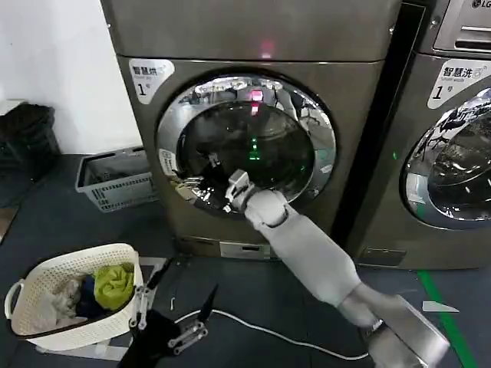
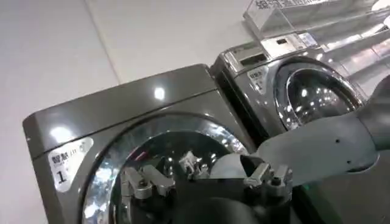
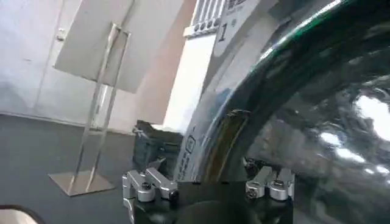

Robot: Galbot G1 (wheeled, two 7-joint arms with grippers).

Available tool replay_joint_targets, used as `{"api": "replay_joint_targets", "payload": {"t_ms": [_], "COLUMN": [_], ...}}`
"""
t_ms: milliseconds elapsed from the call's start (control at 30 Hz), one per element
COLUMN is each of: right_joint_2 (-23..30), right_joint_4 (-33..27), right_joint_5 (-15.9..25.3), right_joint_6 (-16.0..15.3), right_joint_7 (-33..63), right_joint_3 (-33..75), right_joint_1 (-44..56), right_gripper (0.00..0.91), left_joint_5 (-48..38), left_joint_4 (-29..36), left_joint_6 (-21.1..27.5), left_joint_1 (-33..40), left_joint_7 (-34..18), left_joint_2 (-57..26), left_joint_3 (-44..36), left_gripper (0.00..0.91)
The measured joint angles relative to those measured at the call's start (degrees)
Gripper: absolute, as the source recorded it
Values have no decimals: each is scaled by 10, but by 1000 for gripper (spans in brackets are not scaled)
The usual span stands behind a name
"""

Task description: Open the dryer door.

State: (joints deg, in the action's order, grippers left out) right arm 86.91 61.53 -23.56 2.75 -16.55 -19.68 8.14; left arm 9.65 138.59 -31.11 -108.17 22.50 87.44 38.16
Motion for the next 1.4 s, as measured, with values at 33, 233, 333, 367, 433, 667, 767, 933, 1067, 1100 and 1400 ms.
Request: {"api": "replay_joint_targets", "payload": {"t_ms": [33, 233, 333, 367, 433, 667, 767, 933, 1067, 1100, 1400], "right_joint_2": [4, 23, 26, 26, 25, 8, -6, -40, -71, -77, -135], "right_joint_4": [-5, -36, -51, -57, -66, -60, -36, 14, 50, 59, 136], "right_joint_5": [1, 1, -3, -7, -14, -35, -54, -88, -125, -133, -187], "right_joint_6": [0, 11, 24, 29, 40, 59, 60, 66, 69, 71, 88], "right_joint_7": [-3, -36, -66, -79, -102, -169, -188, -212, -238, -246, -326], "right_joint_3": [-1, -5, -5, -5, -5, -10, -20, -36, -48, -50, -70], "right_joint_1": [-2, -15, -20, -21, -22, -17, -13, -4, 3, 5, 16], "right_gripper": [907, 907, 907, 907, 907, 907, 907, 907, 907, 907, 907], "left_joint_5": [0, -1, -1, -1, -1, -3, -29, -92, -107, -108, -98], "left_joint_4": [1, 2, 3, 4, 7, 9, 5, -9, -15, -18, -60], "left_joint_6": [0, -5, -5, -5, -5, -5, 4, 34, 67, 73, 105], "left_joint_1": [-1, -3, -4, -4, -6, -6, 4, 34, 61, 67, 109], "left_joint_7": [0, -2, -2, -2, -3, -4, -5, -5, -13, -13, -1], "left_joint_2": [1, 3, 3, 4, 4, 5, 4, -10, -18, -19, -57], "left_joint_3": [0, 1, 2, 2, 2, 5, 19, 93, 173, 191, 345], "left_gripper": [907, 907, 907, 907, 907, 907, 907, 907, 907, 907, 907]}}
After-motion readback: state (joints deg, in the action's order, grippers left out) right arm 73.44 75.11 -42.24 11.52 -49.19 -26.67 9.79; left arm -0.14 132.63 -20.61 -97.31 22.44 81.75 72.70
